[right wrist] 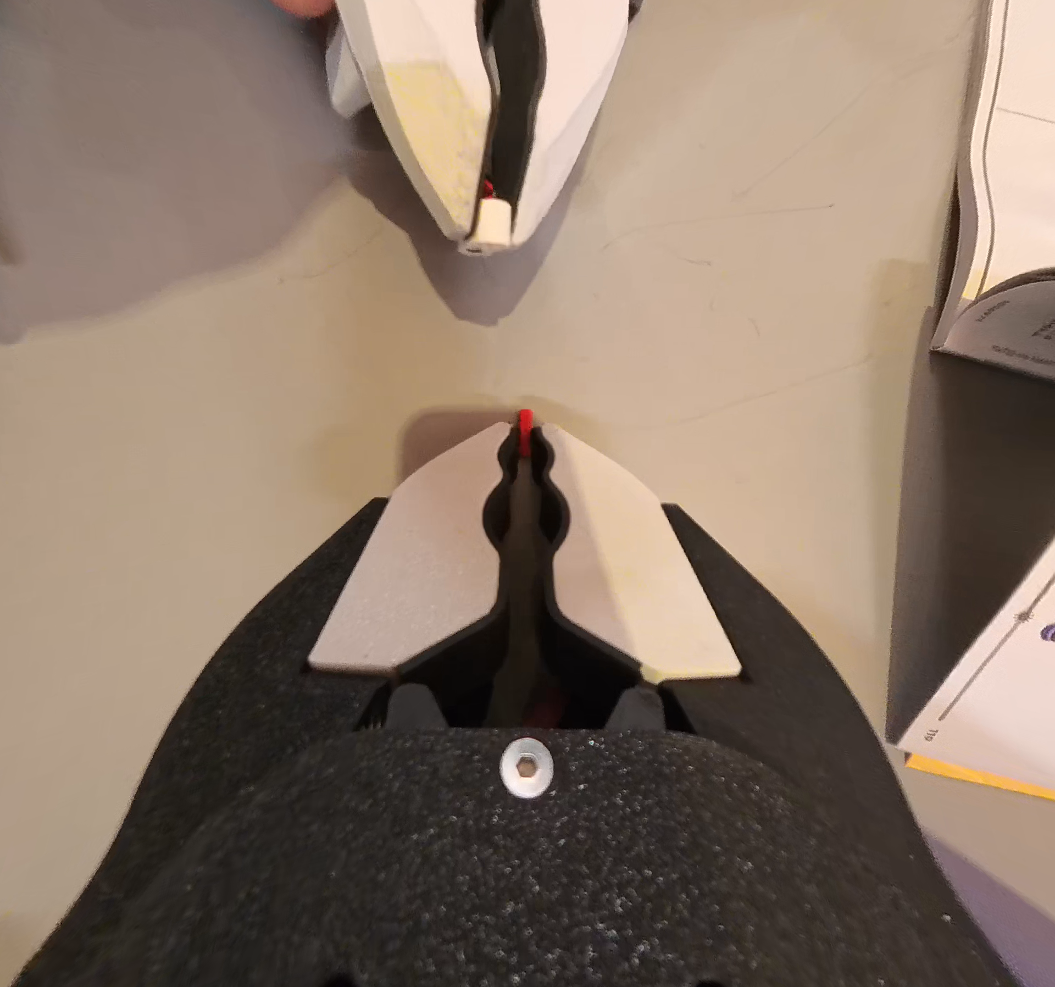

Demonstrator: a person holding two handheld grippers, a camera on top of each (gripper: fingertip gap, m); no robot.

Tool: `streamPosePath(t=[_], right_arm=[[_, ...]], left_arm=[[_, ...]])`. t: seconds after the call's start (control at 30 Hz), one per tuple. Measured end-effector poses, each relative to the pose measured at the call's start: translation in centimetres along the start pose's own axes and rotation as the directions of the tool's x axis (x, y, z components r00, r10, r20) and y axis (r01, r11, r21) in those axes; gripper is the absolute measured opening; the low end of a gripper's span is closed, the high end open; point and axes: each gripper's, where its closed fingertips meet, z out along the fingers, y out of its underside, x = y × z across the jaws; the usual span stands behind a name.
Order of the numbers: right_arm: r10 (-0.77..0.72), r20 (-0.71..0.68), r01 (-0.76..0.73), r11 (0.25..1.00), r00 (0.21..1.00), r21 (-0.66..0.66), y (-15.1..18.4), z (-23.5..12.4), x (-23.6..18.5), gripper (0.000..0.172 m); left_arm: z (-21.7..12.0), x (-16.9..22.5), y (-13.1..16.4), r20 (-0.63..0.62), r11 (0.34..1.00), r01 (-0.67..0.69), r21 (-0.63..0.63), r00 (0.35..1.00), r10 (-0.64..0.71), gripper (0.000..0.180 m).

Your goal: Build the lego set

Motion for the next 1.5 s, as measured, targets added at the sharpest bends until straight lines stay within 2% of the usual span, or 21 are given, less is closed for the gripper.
streamPosePath(t=[0.13, 0.27, 0.4, 0.5, 0.73, 0.83, 1.03, 1.23, 1.5], right_arm=[[-0.05, -0.056, 0.051, 0.999, 0.997, 0.009, -0.5, 0.3, 0.3, 0.003], [-0.14, -0.227, 0.161, 0.984, 0.964, 0.078, -1.9, -0.3, 1.3, 0.003], [-0.222, -0.393, 0.295, 0.946, 0.892, 0.136, -3.4, -1.1, 1.7, 0.003], [-0.305, -0.501, 0.409, 0.906, 0.81, 0.109, -4.2, -1.2, 1.6, 0.003], [-0.448, -0.733, 0.625, 0.78, 0.512, -0.04, -6.2, -3.6, 1.5, 0.002], [-0.49, -0.778, 0.674, 0.729, 0.394, -0.118, -6.6, -4.2, 1.3, 0.002], [-0.526, -0.801, 0.701, 0.685, 0.287, -0.199, -7.2, -4.5, 0.9, 0.003], [-0.587, -0.804, 0.716, 0.602, 0.097, -0.354, -7.6, -4.9, 0.6, 0.002], [-0.581, -0.814, 0.71, 0.569, -0.009, -0.414, -8.3, -5.7, 0.3, 0.002]], left_arm=[[0.0, -1.1, 0.6, 0.091, 0.999, -0.019, -0.046, 0.996, 0.023, 0.007], [-0.1, -1.7, 0.7, 0.126, 0.999, 0.005, -0.048, 0.992, 0.001, 0.007], [-0.5, -1.8, 0.1, 0.112, 0.999, 0.037, 0.002, 0.993, -0.037, 0.007], [-1.0, -1.8, -0.5, 0.092, 0.997, 0.054, 0.052, 0.994, -0.059, 0.007], [-1.3, -1.0, -2.1, 0.058, 0.986, -0.019, 0.167, 0.998, 0.009, 0.007], [-1.3, -0.5, -2.3, 0.022, 0.983, -0.014, 0.185, 1.0, 0.01, 0.007], [-1.5, 0.3, -2.9, -0.058, 0.974, 0.021, 0.225, 0.998, -0.008, 0.007], [-1.6, 0.7, -3.2, -0.123, 0.967, 0.084, 0.242, 0.991, -0.055, 0.007], [-1.4, 1.6, -3.4, -0.218, 0.954, 0.179, 0.24, 0.968, -0.127, 0.007]])
